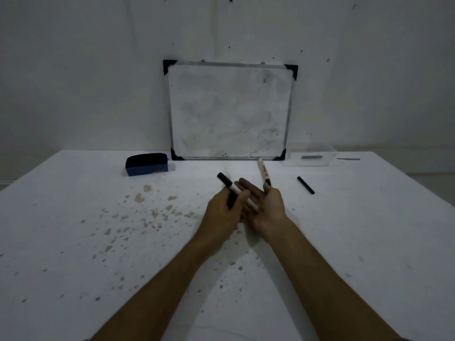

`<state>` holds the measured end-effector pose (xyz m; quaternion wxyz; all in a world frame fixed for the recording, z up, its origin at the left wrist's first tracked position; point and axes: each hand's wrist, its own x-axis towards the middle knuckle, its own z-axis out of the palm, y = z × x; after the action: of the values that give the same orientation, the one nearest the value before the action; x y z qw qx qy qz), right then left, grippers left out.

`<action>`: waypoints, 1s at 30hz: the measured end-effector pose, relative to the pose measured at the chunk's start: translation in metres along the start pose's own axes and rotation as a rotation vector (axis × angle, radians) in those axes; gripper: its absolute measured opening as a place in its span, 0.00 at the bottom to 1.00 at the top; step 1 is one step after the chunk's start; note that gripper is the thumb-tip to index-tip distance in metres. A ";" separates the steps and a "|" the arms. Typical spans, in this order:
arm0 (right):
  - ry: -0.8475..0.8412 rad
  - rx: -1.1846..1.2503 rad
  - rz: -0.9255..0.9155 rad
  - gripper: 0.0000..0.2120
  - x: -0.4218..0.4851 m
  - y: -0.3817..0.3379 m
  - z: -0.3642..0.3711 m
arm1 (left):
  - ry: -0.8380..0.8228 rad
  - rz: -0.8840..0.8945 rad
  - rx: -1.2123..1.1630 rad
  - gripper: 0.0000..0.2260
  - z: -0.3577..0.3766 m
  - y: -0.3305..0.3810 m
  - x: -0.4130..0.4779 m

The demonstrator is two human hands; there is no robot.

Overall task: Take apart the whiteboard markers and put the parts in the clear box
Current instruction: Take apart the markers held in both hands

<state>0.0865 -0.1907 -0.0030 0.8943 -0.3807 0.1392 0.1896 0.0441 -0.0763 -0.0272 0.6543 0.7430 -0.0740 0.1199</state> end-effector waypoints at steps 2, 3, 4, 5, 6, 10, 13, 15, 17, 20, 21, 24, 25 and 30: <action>-0.009 0.041 0.008 0.31 0.000 0.002 0.001 | 0.090 0.045 -0.022 0.10 -0.002 0.004 0.002; -0.018 0.053 -0.007 0.31 0.001 0.002 0.002 | 0.124 0.084 -0.036 0.10 -0.005 0.005 0.003; -0.023 0.046 -0.023 0.31 0.002 0.002 0.003 | 0.125 0.106 -0.030 0.10 -0.006 0.005 0.003; -0.023 0.023 -0.031 0.31 0.001 0.002 0.004 | 0.085 0.093 -0.013 0.10 -0.004 0.003 0.001; -0.010 -0.008 -0.028 0.32 0.000 0.002 0.004 | 0.016 0.061 0.006 0.09 -0.001 0.001 -0.002; 0.016 0.041 -0.056 0.33 -0.001 0.001 0.002 | 0.093 0.113 -0.005 0.09 -0.010 0.007 0.007; -0.033 0.094 -0.074 0.32 0.000 -0.001 0.004 | 0.141 0.138 -0.037 0.11 -0.021 0.009 0.014; -0.030 0.058 -0.056 0.31 0.001 0.001 0.006 | 0.038 0.037 0.024 0.11 -0.015 0.004 0.007; -0.015 0.023 -0.036 0.28 -0.001 0.003 0.007 | 0.047 0.008 0.004 0.09 -0.010 0.002 0.005; -0.020 0.015 -0.059 0.24 -0.001 0.002 0.006 | 0.199 0.028 -0.088 0.08 -0.019 0.008 0.013; -0.017 -0.014 -0.076 0.23 0.000 0.001 0.005 | 0.230 0.019 -0.127 0.08 -0.023 0.009 0.016; -0.014 -0.180 -0.109 0.20 0.000 -0.003 0.003 | 0.286 -0.026 -0.235 0.10 -0.033 0.007 0.019; -0.027 -0.238 -0.104 0.17 0.000 -0.004 0.003 | 0.309 -0.050 -0.271 0.11 -0.035 0.005 0.020; -0.103 -0.344 -0.083 0.10 0.000 -0.012 -0.002 | 0.348 -0.094 -0.332 0.15 -0.048 0.002 0.026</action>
<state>0.0919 -0.2003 0.0031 0.8290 -0.5233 0.0429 0.1926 0.0645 -0.0281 -0.0123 0.7751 0.5961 0.0559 0.2020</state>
